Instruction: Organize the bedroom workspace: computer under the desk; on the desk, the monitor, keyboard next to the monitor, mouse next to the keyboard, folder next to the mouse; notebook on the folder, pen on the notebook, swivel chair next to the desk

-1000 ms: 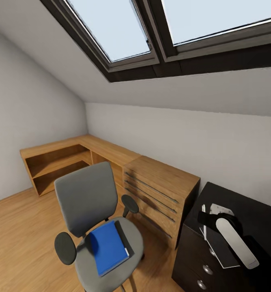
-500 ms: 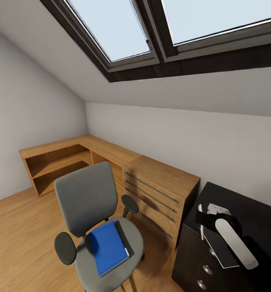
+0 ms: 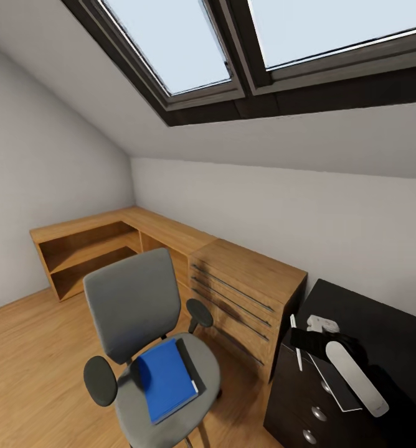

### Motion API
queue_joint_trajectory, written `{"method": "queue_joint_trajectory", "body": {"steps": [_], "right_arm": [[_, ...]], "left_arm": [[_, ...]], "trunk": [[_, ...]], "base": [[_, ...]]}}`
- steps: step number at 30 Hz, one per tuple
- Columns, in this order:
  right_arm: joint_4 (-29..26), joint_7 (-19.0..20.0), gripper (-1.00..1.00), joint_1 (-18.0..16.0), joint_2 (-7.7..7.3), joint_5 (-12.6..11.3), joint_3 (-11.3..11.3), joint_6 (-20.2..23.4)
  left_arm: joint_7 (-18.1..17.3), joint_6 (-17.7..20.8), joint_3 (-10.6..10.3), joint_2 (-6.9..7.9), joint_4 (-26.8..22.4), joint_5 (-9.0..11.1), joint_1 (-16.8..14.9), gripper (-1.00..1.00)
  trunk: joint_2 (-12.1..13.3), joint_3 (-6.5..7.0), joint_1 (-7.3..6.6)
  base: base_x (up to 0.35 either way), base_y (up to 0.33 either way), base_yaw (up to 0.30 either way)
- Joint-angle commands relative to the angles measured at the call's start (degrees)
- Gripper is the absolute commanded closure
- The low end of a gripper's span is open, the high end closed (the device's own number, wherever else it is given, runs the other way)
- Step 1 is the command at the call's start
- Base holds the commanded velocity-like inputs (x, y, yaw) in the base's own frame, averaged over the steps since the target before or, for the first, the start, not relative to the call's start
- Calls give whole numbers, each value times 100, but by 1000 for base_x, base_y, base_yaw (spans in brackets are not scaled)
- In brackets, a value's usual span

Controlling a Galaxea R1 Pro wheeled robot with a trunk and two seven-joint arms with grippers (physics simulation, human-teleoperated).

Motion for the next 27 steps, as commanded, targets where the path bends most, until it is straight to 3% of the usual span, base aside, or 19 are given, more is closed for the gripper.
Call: {"method": "queue_joint_trajectory", "body": {"steps": [1, 5, 27], "right_arm": [[1, -43, 100, -7, -5, -56, 16, -5], [14, -21, 100, -7, -5, -43, 17, -5], [33, -33, 100, -7, 10, 73, 24, -13]], "left_arm": [[39, 23, -4, 1, -16, 65, 2, -100], [39, 23, 0, 1, -16, 79, 2, -100], [39, 23, 2, 1, -16, 82, 2, -100]], "trunk": [[-7, -8, 2], [-7, -8, 2], [-889, -403, 485]], "base": [[0, 0, 0], [0, 0, 0], [0, 0, 0]]}}
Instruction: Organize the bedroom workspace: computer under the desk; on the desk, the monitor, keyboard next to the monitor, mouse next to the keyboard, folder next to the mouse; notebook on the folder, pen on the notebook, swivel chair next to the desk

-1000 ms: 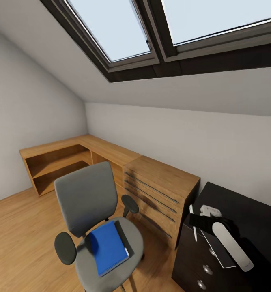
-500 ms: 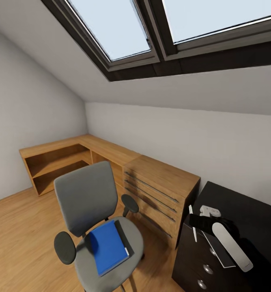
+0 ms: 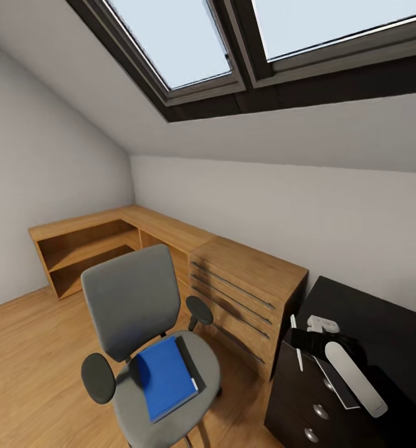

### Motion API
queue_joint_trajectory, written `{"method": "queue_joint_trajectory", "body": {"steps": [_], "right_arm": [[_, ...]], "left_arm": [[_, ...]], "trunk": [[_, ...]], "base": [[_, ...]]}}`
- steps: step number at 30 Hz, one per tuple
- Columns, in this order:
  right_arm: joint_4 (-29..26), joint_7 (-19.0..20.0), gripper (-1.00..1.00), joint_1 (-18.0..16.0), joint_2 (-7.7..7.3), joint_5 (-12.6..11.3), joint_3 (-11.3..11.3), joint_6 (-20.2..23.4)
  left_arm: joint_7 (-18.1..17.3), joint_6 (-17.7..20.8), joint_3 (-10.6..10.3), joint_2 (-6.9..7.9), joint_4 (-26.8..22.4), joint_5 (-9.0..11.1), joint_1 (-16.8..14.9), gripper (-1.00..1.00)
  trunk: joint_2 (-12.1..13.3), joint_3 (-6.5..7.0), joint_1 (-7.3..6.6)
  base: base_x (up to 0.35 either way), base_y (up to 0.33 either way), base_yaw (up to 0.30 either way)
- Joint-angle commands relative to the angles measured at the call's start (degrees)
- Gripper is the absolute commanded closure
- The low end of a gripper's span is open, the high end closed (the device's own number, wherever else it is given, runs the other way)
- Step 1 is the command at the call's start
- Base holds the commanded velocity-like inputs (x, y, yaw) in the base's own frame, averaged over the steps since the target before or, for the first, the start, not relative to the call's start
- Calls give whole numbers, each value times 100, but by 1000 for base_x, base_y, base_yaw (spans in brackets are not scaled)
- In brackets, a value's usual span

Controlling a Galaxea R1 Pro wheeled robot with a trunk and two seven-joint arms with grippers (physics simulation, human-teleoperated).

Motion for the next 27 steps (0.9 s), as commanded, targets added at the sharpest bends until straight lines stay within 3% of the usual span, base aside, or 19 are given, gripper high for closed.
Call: {"method": "queue_joint_trajectory", "body": {"steps": [1, 11, 19, 27], "right_arm": [[19, -59, 100, -7, -5, -52, 11, -5], [379, -68, 100, -7, 7, -5, 9, -10], [399, -69, 100, -7, 8, -4, 9, -13], [400, -69, 100, -7, 7, -1, 9, -14]], "left_arm": [[39, 23, -4, 1, -15, 60, 2, -100], [39, 23, -4, 1, -15, 60, 2, -100], [39, 23, -4, 1, -15, 60, 2, -100], [39, 23, -4, 1, -18, 52, 2, -100]], "trunk": [[-47, -25, 24], [-448, -205, 243], [-448, -205, 243], [-769, -348, 419]], "base": [[0, 0, 0], [0, 0, 0], [0, 0, 0], [0, 0, 0]]}}
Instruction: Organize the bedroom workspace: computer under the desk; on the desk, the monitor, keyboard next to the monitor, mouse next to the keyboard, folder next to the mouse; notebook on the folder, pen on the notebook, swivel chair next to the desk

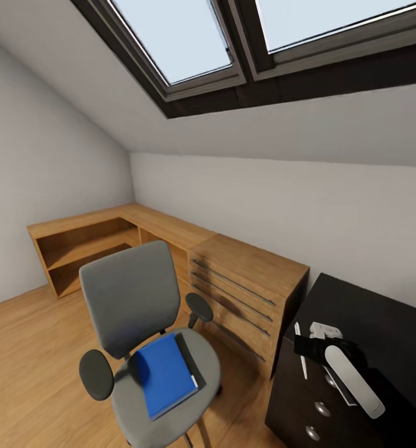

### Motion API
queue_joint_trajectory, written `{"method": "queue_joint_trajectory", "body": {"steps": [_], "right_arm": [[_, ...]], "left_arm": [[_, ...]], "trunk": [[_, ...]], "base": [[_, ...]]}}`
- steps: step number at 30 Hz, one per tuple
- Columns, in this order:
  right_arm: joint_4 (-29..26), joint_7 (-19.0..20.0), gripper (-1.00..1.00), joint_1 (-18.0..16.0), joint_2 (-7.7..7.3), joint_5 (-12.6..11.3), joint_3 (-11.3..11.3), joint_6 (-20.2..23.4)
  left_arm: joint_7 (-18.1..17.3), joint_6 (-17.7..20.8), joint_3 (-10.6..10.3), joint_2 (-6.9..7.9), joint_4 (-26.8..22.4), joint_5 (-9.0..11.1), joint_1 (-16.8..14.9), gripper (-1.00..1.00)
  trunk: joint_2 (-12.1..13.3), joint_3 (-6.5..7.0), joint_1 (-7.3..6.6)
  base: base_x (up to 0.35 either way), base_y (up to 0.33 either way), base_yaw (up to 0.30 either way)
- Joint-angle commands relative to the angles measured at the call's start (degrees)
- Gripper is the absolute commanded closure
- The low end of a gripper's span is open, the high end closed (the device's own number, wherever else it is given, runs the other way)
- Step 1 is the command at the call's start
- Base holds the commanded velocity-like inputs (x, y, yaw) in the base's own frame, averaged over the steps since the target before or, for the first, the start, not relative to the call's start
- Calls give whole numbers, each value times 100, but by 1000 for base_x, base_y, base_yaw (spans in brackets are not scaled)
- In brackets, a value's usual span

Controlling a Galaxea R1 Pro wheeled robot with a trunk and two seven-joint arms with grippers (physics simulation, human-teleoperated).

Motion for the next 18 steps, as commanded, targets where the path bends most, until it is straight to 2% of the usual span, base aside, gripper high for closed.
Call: {"method": "queue_joint_trajectory", "body": {"steps": [1, 13, 18], "right_arm": [[-7, -59, 100, -7, -6, -64, 16, -5], [-7, -62, 100, -7, -5, -64, 16, -5], [-7, -61, 100, -7, -5, -64, 16, -5]], "left_arm": [[39, 23, -4, 1, -17, 60, 2, -100], [39, 23, -4, 1, -13, 59, 2, -100], [39, 23, -4, 1, -13, 54, 2, -100]], "trunk": [[-46, -25, 24], [-528, -240, 287], [-528, -240, 287]], "base": [[0, 0, 0], [0, 0, 0], [0, 0, 0]]}}
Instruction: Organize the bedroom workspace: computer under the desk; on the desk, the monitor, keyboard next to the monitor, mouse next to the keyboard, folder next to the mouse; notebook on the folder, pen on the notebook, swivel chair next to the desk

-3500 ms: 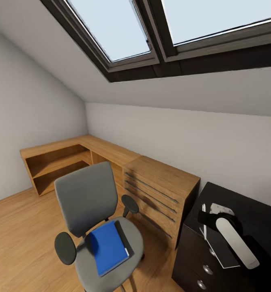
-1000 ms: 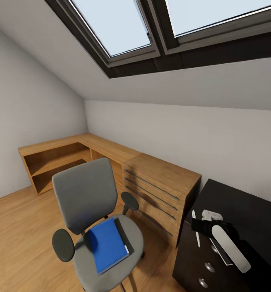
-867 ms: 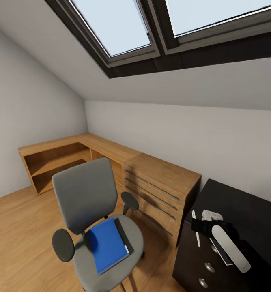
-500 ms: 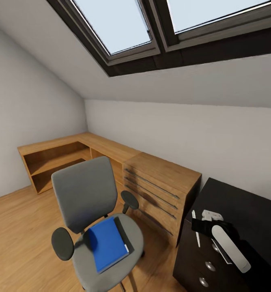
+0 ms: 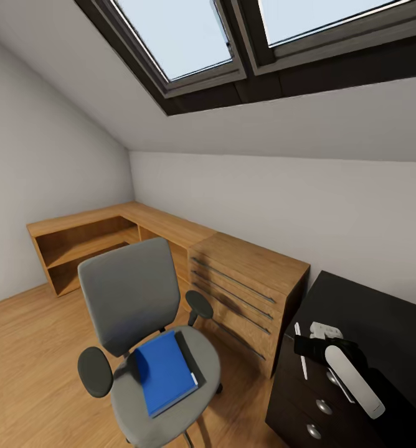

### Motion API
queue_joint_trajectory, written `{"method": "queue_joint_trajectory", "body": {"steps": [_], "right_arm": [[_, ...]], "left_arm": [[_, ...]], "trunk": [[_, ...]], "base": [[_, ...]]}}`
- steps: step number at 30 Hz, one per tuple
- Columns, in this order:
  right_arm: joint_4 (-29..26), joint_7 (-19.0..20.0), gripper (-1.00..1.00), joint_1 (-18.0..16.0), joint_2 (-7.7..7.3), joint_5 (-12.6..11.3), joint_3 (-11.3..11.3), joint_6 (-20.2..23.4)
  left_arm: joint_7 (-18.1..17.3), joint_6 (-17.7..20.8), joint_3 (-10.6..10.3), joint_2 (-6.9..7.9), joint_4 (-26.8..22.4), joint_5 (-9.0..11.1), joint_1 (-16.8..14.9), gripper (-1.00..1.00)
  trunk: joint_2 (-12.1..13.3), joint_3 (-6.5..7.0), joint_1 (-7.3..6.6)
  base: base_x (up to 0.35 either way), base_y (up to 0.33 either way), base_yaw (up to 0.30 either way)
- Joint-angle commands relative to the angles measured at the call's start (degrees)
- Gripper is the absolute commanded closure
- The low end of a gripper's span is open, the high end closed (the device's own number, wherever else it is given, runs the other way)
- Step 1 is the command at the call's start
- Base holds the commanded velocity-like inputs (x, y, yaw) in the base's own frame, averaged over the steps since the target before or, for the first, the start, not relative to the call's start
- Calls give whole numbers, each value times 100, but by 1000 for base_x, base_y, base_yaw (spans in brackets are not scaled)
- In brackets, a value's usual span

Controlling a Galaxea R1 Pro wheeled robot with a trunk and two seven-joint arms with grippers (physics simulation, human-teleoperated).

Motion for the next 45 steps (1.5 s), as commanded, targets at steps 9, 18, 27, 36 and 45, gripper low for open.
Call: {"method": "queue_joint_trajectory", "body": {"steps": [9, 18, 27, 36, 45], "right_arm": [[-65, -73, 100, -6, -11, -72, -31, -170], [-311, -91, 100, -6, -46, -73, -685, -311], [-271, -109, 100, -6, -59, -71, -1384, -299], [-74, -111, 100, -6, -251, -65, -1893, -300], [85, -82, 100, -6, -396, 33, -2220, -304]], "left_arm": [[39, 23, -10, 1, -16, 57, 2, -100], [39, 23, -13, 1, -16, 58, 2, -100], [39, 23, -13, 1, -15, 65, 2, -100], [39, 23, -13, 1, -15, 65, 2, -100], [39, 23, -13, 1, -15, 65, 2, -100]], "trunk": [[-4, -6, 1], [-4, 25, 1], [-4, 70, 1], [-4, 106, 1], [-4, 119, 1]], "base": [[0, 0, 0], [0, 0, -136], [0, 0, -249], [0, 0, -264], [0, 0, -256]]}}
